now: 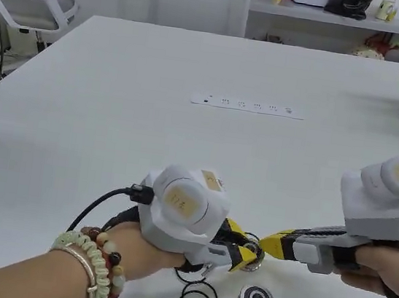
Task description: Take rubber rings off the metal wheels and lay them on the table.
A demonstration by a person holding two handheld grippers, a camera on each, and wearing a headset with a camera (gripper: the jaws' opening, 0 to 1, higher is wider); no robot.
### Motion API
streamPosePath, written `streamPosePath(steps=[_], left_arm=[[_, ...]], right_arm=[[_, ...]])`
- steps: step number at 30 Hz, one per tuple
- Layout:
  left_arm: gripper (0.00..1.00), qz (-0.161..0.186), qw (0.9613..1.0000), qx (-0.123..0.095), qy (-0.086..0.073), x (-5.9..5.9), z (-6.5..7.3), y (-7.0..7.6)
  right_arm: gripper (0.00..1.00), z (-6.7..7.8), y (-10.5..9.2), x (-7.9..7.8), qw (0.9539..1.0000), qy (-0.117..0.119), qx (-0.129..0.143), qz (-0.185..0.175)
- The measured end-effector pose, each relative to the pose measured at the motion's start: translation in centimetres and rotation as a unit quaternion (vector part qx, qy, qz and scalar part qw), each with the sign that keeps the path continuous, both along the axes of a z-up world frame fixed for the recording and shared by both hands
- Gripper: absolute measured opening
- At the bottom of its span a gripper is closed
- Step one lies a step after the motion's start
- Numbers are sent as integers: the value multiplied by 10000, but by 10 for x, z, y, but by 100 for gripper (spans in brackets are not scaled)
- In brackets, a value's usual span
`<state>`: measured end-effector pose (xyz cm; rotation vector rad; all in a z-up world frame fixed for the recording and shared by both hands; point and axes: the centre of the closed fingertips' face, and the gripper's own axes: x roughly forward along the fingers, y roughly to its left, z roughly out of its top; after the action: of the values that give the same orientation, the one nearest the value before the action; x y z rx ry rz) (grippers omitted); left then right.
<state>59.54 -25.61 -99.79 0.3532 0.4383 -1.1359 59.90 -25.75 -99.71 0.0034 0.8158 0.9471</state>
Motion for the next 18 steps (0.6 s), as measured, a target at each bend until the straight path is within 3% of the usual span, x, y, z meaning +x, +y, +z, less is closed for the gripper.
streamPosePath(steps=[2,7,15,18], left_arm=[[16,-15,10000,17,32,1,2,2],[19,142,9995,-198,193,6,16,9],[29,246,9986,-450,100,13,44,17],[32,241,9981,-555,145,12,53,19]], right_arm=[[0,1,-1,1,10000,-17,6,-10],[0,6,-2,5,9998,-23,128,-118],[0,18,-1,8,9993,-134,289,-206],[0,23,1,9,9989,-175,376,-227]])
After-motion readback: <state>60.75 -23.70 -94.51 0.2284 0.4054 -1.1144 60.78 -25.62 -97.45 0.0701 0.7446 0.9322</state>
